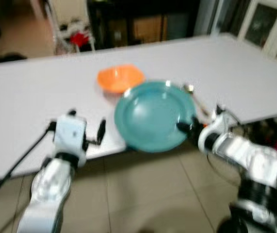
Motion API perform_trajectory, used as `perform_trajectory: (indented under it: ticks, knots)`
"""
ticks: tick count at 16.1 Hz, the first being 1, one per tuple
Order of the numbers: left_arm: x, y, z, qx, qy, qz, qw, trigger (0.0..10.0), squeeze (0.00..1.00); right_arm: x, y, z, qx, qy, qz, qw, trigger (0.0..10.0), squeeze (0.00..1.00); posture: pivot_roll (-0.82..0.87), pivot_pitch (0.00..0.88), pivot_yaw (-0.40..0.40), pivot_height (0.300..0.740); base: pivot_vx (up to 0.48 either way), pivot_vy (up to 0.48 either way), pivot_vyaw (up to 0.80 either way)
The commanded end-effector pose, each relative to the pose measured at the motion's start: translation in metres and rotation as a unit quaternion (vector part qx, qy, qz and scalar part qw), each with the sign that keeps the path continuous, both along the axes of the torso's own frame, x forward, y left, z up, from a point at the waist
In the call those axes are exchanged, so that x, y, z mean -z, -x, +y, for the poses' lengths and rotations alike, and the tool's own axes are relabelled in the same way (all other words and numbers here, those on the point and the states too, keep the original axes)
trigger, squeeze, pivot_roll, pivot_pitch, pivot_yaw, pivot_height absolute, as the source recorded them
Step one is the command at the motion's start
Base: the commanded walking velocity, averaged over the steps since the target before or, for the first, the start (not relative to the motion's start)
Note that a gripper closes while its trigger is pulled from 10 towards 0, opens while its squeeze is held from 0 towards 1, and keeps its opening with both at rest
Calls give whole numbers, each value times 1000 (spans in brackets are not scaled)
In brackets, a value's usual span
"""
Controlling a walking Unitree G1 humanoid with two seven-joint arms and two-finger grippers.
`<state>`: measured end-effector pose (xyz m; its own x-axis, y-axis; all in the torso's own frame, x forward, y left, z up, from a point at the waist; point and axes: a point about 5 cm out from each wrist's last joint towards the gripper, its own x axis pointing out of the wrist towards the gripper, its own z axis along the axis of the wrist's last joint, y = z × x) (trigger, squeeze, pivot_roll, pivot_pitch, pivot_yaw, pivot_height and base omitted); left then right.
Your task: Setting the table
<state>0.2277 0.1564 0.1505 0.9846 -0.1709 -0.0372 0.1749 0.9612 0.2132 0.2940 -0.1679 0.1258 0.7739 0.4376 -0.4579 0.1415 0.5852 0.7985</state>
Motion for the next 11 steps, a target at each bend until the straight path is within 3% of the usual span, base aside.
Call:
perform_trajectory:
  ticks: [1,4,11]
  knots:
    - [0,2,-1,14,-3,6,1000,10000,0,-6,-3,0,0,-3,-1,1000,10000,0,-92,0,38,740,349,0,0]
    - [3,8,-5,37,-6,19,999,10000,0,1,0,-2,4,-15,25,1000,10000,0,-92,0,38,740,345,0,0]
    - [5,16,-14,98,7,42,994,10000,0,5,3,-3,7,-23,46,999,10000,0,-81,0,41,740,0,0,0]
